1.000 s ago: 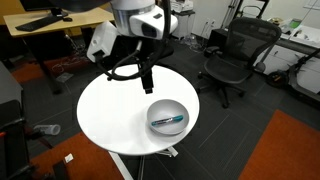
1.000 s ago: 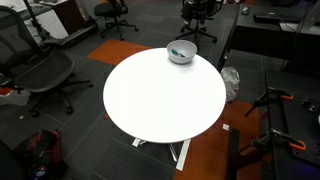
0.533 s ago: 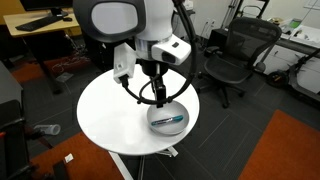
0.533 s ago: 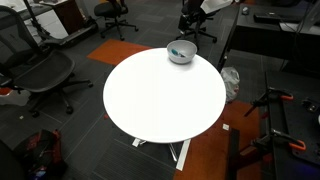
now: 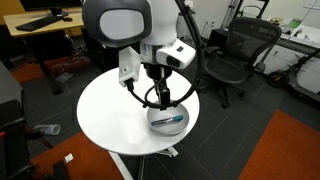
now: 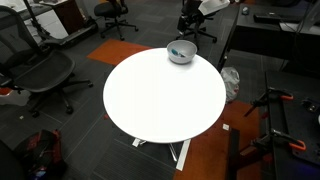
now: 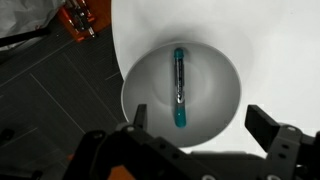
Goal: Take the marker from the bowl and place it on the table
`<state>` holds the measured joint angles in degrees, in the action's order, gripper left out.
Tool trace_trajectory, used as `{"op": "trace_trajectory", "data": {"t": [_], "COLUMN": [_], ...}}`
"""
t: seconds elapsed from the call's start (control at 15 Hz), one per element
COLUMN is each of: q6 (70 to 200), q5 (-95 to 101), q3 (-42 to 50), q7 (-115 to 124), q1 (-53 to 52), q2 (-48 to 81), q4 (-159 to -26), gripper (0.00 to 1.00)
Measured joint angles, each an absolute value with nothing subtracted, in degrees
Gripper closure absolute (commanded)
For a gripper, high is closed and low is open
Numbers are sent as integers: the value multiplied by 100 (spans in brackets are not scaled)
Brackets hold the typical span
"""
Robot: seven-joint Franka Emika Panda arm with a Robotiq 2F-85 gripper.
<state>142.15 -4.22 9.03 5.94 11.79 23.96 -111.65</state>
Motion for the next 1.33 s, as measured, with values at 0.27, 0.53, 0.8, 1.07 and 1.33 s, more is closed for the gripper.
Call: {"op": "trace_trajectory", "data": {"t": [0.27,0.53,0.8,1.07,1.33], "q6": [14215,14216,14247,14357,14405], "q5": [-422,-422,-422,-422,-422], "q3": [902,902,900,893,881], "q7": [594,594,582,580,570], "q1": [1178,1179,1184,1215,1277], "q2": [2503,2696,2992,3360,3769], "q4": [-11163,-11099,-10896,-10635,-10291], "gripper": [0,0,0,0,0]}}
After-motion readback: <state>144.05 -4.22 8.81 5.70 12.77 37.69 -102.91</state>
